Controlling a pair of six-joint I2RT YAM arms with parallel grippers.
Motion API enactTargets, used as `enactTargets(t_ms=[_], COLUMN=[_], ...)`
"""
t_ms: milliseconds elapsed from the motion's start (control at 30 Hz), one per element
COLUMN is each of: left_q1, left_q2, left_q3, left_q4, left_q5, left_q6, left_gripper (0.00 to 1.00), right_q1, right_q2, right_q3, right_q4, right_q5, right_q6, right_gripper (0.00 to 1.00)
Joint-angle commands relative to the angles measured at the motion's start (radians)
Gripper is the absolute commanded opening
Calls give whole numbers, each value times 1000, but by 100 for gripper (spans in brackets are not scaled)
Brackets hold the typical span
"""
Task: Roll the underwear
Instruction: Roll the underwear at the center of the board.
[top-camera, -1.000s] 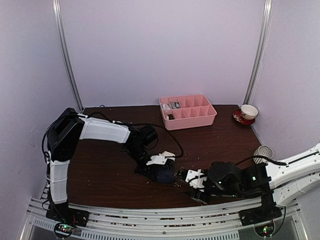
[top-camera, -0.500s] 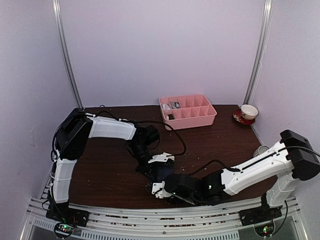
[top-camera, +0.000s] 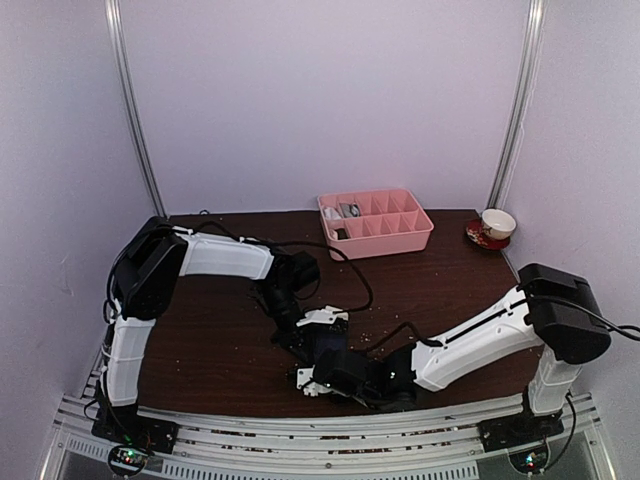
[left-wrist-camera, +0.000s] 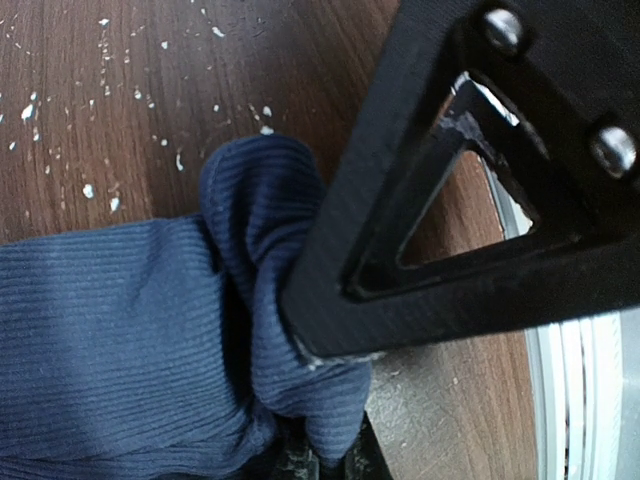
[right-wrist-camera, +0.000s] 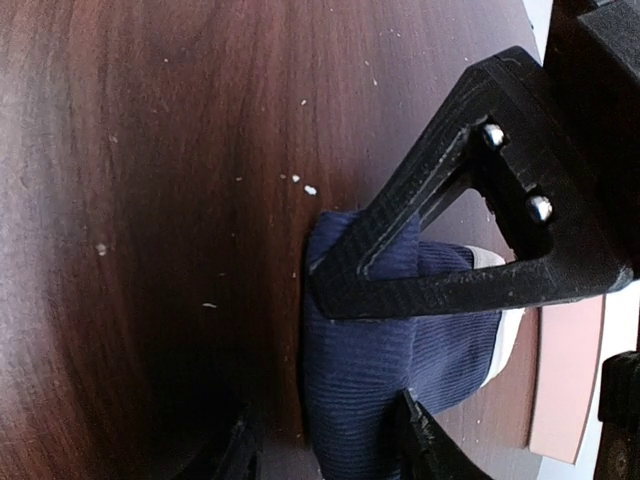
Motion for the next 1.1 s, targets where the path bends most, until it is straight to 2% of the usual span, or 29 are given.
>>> enactTargets(t_ms=[0, 67, 467, 567, 633, 833, 933, 1000, 1067], left_q1=[-7, -8, -7, -7, -7, -3, 4, 9, 21], left_q2=[69, 69, 69, 67, 53, -72, -168, -236, -305], left_q3=[-27, -26, -23, -21, -26, -86, -142, -194, -248], left_q4=[-61, -62, -68, -68, -57, 26, 85, 140, 197], left_q5=[-93, -95, -108, -116, -129, -184, -205, -228, -233], left_q6=[-9, -9, -9, -8, -12, -27, -17, -12, 2], left_gripper=[0, 0, 0, 0, 3, 29, 46, 58, 65], right_q1=[-19, -22, -60, -71, -74, -76, -83, -91, -100], right_q2=[15, 26, 80, 100, 111, 118, 116, 117, 122], right_q3=[2, 2, 29, 47, 56, 85, 109, 133, 161], right_q4=[24, 22, -10, -43, -61, -119, -160, -195, -239], right_q5=[23, 14, -7, -33, -54, -155, -236, -291, -355], right_q6=[-9, -5, 38, 57, 68, 114, 148, 170, 192], right_gripper=[43, 40, 40, 34, 29, 14, 6, 3, 2])
